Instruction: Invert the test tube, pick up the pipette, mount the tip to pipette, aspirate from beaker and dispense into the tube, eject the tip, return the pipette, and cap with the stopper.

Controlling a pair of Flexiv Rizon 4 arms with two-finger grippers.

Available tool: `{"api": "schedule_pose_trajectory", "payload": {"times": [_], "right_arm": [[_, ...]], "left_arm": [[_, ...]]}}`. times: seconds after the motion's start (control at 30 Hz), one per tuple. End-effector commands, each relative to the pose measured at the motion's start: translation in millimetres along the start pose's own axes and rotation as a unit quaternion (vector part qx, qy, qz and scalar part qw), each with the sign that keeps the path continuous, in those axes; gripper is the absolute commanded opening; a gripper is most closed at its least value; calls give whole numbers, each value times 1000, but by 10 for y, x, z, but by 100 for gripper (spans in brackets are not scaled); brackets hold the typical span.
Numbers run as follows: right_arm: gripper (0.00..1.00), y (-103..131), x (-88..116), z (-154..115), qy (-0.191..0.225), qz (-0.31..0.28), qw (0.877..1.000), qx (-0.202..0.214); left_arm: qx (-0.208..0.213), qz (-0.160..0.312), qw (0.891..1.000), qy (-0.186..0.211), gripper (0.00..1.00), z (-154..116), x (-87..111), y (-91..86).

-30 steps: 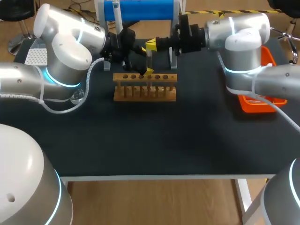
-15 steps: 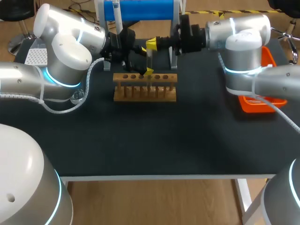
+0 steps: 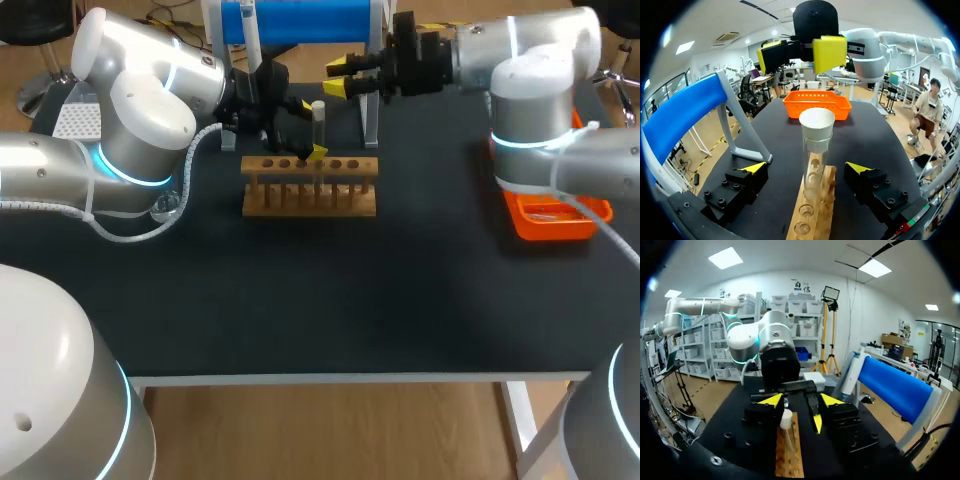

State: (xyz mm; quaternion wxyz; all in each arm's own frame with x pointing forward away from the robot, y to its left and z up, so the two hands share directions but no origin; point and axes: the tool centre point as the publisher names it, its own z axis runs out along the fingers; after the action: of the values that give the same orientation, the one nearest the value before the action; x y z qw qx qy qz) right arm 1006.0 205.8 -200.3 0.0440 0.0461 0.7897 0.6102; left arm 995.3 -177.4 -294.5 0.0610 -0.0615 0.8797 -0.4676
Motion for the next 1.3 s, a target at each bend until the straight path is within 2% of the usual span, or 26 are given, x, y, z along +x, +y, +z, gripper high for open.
{"api": "schedule_pose_trajectory", "payload": {"times": [0.03,0.33,0.5,0.9,1.17,1.3], "right_arm": [[100,-48,81,-282,-35,8,999,31],[100,-417,86,-570,-88,37,993,73],[100,-565,117,-635,-95,49,990,88],[100,-565,117,-635,-95,49,990,88],[100,-565,117,-635,-95,49,990,88],[100,-565,117,-635,-95,49,990,88]], "left_arm": [[-1,0,1000,2,100,-1,-6,-3],[-1,0,1000,2,100,-1,-6,-3],[-1,0,1000,2,100,-1,-6,-3],[-4,1,1000,-6,100,-58,19,-9],[-15,-16,999,-44,100,-324,124,73],[-20,-27,996,-79,100,-555,188,146]]}}
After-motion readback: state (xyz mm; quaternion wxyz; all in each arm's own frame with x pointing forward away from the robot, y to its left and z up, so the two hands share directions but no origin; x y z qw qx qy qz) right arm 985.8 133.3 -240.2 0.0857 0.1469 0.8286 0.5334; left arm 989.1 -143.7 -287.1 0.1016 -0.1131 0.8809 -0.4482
